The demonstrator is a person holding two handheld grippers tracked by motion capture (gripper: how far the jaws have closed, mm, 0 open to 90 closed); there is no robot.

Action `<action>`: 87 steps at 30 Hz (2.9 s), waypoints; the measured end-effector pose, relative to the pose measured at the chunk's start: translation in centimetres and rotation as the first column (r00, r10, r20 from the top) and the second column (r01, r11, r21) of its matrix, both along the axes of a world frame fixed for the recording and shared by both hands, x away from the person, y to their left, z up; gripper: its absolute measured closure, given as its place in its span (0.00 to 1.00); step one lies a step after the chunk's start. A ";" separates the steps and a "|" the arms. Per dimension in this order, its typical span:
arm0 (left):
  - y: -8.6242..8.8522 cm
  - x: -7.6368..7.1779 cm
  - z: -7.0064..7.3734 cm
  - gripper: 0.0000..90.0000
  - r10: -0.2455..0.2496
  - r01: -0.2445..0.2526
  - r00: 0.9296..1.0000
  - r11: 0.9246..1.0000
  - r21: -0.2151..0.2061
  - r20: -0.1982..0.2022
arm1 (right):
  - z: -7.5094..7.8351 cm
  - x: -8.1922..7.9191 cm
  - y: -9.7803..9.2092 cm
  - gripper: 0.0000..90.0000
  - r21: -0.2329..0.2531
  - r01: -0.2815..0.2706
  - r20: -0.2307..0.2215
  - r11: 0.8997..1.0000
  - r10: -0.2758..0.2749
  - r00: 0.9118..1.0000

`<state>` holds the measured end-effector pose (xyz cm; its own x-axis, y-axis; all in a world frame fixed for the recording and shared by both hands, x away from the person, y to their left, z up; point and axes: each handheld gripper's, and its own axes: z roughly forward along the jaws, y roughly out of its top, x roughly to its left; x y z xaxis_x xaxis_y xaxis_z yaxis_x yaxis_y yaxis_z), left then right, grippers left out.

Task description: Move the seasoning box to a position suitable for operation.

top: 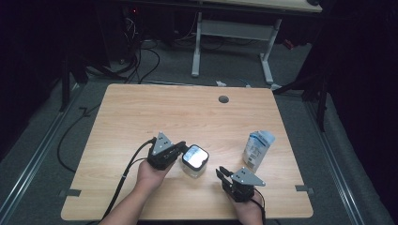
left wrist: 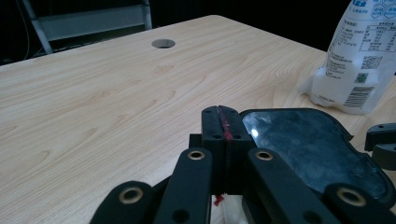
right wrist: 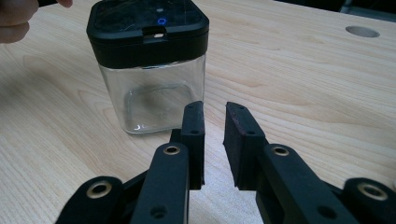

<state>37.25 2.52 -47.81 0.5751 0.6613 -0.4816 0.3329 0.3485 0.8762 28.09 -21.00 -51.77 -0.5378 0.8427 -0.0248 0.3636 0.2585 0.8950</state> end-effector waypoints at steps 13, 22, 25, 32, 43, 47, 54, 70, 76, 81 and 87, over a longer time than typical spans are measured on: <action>0.1 0.1 0.0 0.94 0.001 -0.001 1.000 1.000 -0.013 -0.009 | 0.0 0.0 0.1 0.87 0.002 -0.001 -0.003 1.000 0.001 1.000; -0.1 -0.1 0.0 1.00 -0.004 0.004 1.000 1.000 -0.012 -0.005 | -0.1 0.0 0.1 0.87 0.000 -0.004 -0.004 1.000 0.004 1.000; 0.0 -0.1 0.0 1.00 -0.005 0.005 1.000 1.000 -0.013 -0.006 | -0.1 0.0 0.1 0.87 0.001 -0.005 -0.003 1.000 0.005 1.000; -0.1 0.0 -0.1 1.00 0.001 -0.001 1.000 1.000 -0.017 -0.003 | -0.1 0.0 0.3 0.87 -0.003 -0.009 -0.001 1.000 0.009 1.000; -0.1 0.0 -0.2 1.00 0.003 -0.003 1.000 1.000 -0.024 0.001 | 1.0 0.2 1.1 0.91 0.019 -0.029 0.026 0.999 0.028 0.999; 0.0 0.0 -0.2 1.00 0.002 -0.002 1.000 1.000 -0.028 0.001 | 1.8 0.6 1.7 0.99 0.016 -0.039 0.035 0.999 0.038 0.999; 0.0 0.1 -0.2 1.00 0.001 -0.001 1.000 0.999 -0.033 -0.003 | 2.1 1.3 2.6 1.00 -0.008 -0.056 0.029 0.998 0.057 0.998; 0.0 0.2 -0.2 1.00 0.004 -0.004 1.000 0.998 -0.055 -0.013 | 2.5 1.6 3.2 1.00 -0.010 -0.071 0.034 0.997 0.072 0.997; 0.0 0.2 -0.3 1.00 0.003 -0.004 1.000 0.998 -0.058 -0.013 | 2.5 1.6 3.3 1.00 -0.011 -0.070 0.034 0.997 0.071 0.997; 0.1 0.2 -0.3 1.00 0.003 -0.004 1.000 0.998 -0.060 -0.014 | 2.5 1.7 3.3 1.00 -0.010 -0.071 0.035 0.997 0.072 0.997; 0.1 0.3 -0.3 1.00 0.003 -0.004 1.000 0.998 -0.061 -0.017 | 2.7 1.7 3.3 1.00 -0.016 -0.076 0.039 0.997 0.076 0.996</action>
<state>37.52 2.61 -48.11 0.5639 0.6324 -0.5312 0.3462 0.4030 0.8472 29.82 -17.66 -49.10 -0.5988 0.7987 -0.0592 0.3071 0.2972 0.9041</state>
